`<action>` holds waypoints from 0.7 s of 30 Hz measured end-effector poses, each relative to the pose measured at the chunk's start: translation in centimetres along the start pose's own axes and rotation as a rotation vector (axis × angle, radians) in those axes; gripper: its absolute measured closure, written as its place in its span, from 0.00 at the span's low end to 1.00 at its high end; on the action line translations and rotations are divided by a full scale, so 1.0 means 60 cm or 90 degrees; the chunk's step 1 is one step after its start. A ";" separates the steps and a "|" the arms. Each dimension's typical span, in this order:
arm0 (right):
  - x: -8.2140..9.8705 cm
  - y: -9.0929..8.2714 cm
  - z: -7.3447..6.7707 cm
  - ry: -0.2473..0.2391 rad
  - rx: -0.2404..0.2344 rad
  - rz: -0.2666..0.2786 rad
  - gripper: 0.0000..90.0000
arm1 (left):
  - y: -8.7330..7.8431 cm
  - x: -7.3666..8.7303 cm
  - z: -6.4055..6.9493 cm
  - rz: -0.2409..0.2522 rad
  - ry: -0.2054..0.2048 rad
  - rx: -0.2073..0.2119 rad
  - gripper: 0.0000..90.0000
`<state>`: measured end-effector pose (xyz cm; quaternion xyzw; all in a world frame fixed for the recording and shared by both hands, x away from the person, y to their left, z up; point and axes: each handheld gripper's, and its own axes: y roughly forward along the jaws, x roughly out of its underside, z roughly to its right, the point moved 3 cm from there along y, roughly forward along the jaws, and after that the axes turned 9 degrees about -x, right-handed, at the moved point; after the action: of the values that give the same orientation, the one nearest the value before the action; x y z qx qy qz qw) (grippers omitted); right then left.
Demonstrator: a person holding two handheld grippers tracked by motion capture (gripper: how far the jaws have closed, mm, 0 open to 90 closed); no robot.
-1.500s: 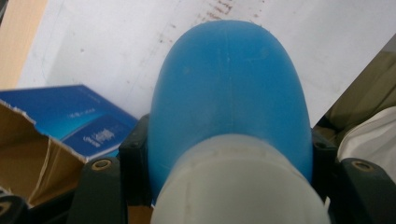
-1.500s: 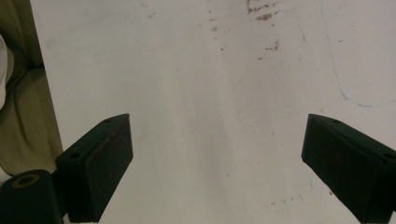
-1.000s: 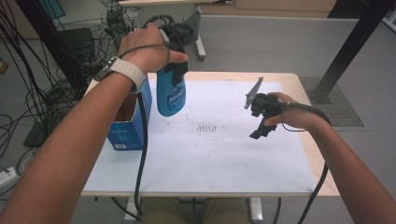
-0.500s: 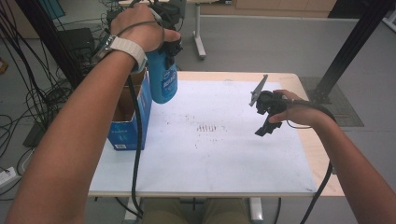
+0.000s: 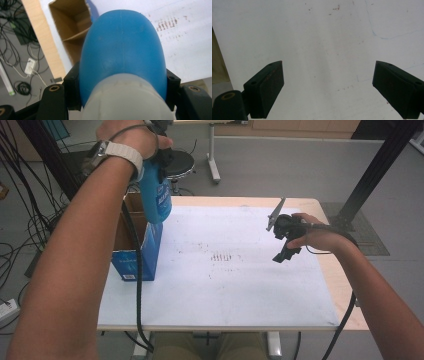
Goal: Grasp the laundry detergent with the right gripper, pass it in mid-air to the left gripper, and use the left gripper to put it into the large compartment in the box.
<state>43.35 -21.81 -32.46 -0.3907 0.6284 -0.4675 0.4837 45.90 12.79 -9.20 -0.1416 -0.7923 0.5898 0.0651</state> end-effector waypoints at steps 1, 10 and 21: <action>-0.002 0.000 0.000 -0.001 0.001 0.000 0.11 | 0.001 0.001 -0.005 -0.003 -0.009 0.000 0.42; -0.007 0.004 0.009 -0.007 0.002 -0.008 0.11 | 0.008 0.015 -0.053 -0.019 -0.084 0.007 0.42; -0.010 0.007 0.014 -0.003 0.009 -0.016 0.11 | 0.025 0.026 -0.084 -0.022 -0.135 0.008 0.42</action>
<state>44.28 -21.33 -32.81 -0.3962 0.6191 -0.4769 0.4820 46.01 18.30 -9.24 -0.0643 -0.7935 0.6051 -0.0084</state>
